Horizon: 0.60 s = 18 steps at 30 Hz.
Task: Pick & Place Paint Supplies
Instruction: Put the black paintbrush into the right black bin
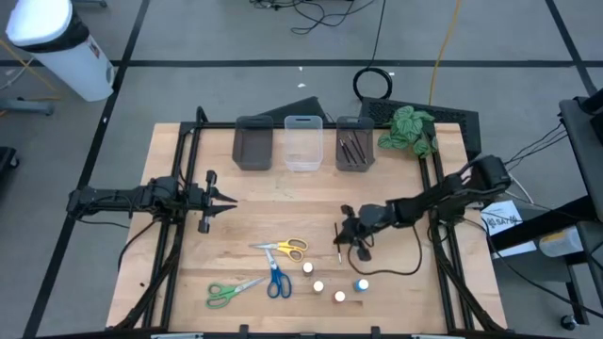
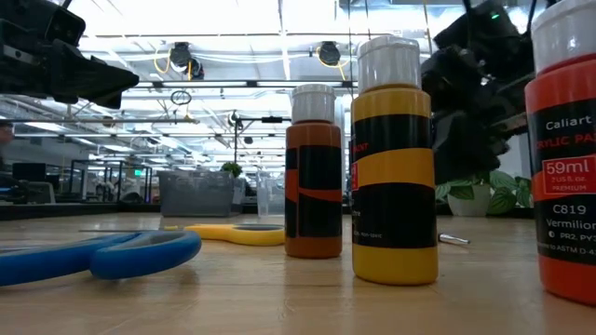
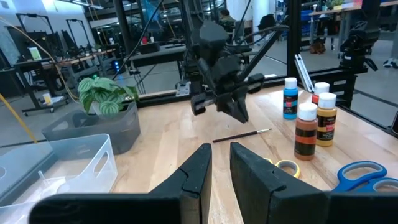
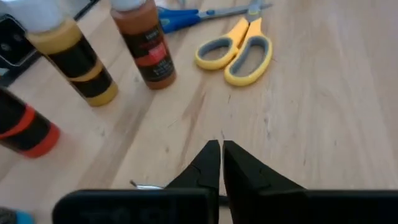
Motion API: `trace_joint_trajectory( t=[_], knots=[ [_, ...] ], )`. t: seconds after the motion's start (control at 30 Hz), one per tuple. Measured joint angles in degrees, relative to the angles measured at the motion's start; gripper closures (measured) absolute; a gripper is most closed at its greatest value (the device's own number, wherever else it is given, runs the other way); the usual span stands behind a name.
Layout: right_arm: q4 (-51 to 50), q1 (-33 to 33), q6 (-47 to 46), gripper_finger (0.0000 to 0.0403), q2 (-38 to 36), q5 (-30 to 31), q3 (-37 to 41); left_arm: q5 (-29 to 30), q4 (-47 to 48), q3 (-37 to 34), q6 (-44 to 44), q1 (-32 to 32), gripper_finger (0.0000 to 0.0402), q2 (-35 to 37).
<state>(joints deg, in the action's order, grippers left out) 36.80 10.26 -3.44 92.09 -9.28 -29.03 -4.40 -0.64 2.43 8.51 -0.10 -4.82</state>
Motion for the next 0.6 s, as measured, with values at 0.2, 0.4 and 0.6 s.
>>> trace_joint_trajectory(
  t=[0.2,0.4,0.6],
  knots=[
    [-8.20,-0.15,-0.35,0.0400,2.11,-1.26,-1.04,0.00,0.02,-0.01,0.00,0.00,0.0330,-0.01],
    [-16.75,-1.10,-0.02,0.0401,-2.04,5.59,-0.94,0.00,0.01,-0.01,0.01,0.00,0.0330,-0.01],
    [-17.26,-1.19,1.31,0.0398,-5.77,24.77,-0.90,0.00,0.00,-0.01,0.02,0.00,0.0330,0.00]
  ],
)
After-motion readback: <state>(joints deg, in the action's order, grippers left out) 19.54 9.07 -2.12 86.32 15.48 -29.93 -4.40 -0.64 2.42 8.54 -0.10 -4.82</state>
